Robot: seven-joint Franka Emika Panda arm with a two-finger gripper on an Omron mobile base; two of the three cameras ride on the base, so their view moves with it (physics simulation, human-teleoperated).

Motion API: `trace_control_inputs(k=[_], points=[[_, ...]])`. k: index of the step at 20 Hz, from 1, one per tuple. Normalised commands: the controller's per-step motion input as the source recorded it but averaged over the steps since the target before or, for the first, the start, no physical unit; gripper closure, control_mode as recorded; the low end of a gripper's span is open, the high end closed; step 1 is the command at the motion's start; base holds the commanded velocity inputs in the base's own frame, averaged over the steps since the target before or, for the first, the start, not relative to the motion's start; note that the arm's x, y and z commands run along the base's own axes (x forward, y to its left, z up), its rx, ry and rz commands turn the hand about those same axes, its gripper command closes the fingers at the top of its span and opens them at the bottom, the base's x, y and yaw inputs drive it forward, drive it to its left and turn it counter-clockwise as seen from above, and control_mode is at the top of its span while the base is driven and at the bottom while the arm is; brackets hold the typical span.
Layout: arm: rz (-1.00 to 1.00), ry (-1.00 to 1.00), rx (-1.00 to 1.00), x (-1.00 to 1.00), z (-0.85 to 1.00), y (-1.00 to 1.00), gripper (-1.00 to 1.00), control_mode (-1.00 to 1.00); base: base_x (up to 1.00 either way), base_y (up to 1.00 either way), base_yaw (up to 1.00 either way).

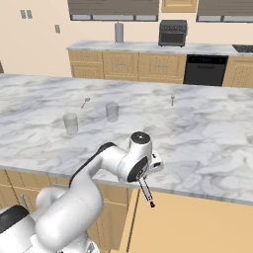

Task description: Take the tongs from the drawer on the right and place them on the dining counter next to the tray containing the hot dog.

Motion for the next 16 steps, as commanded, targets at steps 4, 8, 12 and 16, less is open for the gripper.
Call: trace_control_inputs(k=[4,8,12,16], points=[[-0.21,-0.01,0.00,0.08,0.14,0.57,1.00,-1.00,0.00,0.00,0.00],[-0.07,0.00,0.00,0.05,0.36,0.54,1.00,-1.00,0.00,0.00,0.00],[0.15,0.01,-0.02,-0.14,0.54,0.07,1.00,-1.00,0.00,0.00,0.00],[0.13,0.02,-0.01,-0.13,0.48,0.17,1.00,-1.00,0.00,0.00,0.00]])
